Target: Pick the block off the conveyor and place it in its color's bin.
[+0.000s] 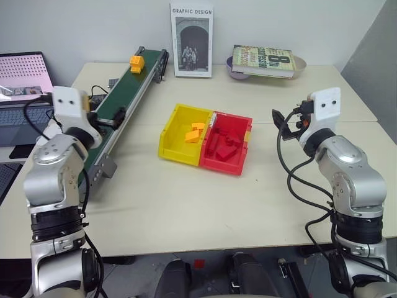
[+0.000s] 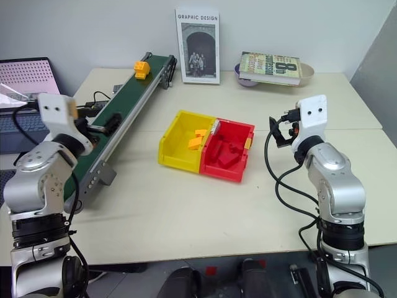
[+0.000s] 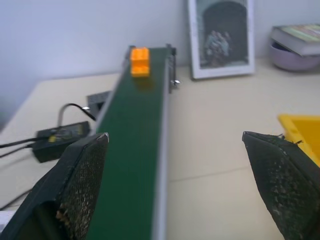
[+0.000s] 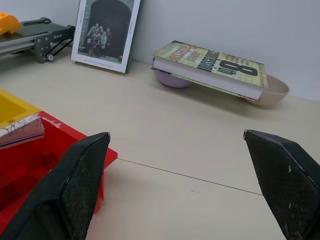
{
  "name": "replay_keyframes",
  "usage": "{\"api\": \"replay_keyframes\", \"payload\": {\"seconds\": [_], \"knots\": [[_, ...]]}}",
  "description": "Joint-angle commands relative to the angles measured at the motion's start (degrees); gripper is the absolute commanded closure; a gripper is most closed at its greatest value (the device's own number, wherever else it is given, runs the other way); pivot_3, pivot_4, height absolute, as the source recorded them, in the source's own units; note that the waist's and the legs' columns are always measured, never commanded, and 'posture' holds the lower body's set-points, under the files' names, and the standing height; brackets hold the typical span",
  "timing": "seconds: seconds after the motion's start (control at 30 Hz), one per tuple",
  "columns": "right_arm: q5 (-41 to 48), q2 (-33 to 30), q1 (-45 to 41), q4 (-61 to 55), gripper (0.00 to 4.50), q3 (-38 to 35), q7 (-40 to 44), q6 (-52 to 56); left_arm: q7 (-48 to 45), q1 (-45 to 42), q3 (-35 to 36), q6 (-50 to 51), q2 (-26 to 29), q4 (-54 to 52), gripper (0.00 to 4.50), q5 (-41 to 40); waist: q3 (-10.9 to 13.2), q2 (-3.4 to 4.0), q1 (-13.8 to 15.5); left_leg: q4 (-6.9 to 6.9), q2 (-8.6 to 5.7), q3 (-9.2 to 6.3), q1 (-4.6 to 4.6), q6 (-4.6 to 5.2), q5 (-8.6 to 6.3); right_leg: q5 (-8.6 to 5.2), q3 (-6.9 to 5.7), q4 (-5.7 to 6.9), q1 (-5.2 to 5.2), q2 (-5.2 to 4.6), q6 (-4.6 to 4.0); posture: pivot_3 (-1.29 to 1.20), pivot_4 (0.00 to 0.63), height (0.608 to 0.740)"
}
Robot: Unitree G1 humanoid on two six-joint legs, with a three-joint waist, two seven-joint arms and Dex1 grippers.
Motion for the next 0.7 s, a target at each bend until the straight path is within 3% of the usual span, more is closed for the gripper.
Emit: {"api": "replay_keyframes", "payload": {"seconds": [0.03,0.3,0.7], "knots": [[4.36,-0.93,-3.78,0.51,0.00,0.19,6.70,-2.57,1.32,0.86,1.88,-2.54,0.51,-0.63,0.04,0.30,0.00,0.00,0.00,0.00,0.00,0.00,0.00,0.00,0.00,0.00,0.00,0.00,0.00,0.00,0.00,0.00,0.150,0.740],[15.82,-2.04,-9.63,1.34,0.00,5.78,26.20,-1.93,0.97,1.69,3.17,-5.79,2.40,3.92,0.04,0.30,0.00,0.00,-0.09,-0.02,0.05,-0.04,0.01,0.00,0.00,0.00,-0.07,0.01,-0.01,0.02,0.00,0.00,0.150,0.740],[20.36,-2.45,-11.34,0.21,0.00,8.87,31.81,-0.87,-0.65,2.07,2.53,-7.97,3.41,8.22,0.04,0.59,0.00,0.00,0.23,-0.01,0.01,-0.06,-0.02,0.00,0.00,0.01,-0.12,-0.01,0.01,-0.11,-0.01,0.00,0.150,0.740]]}}
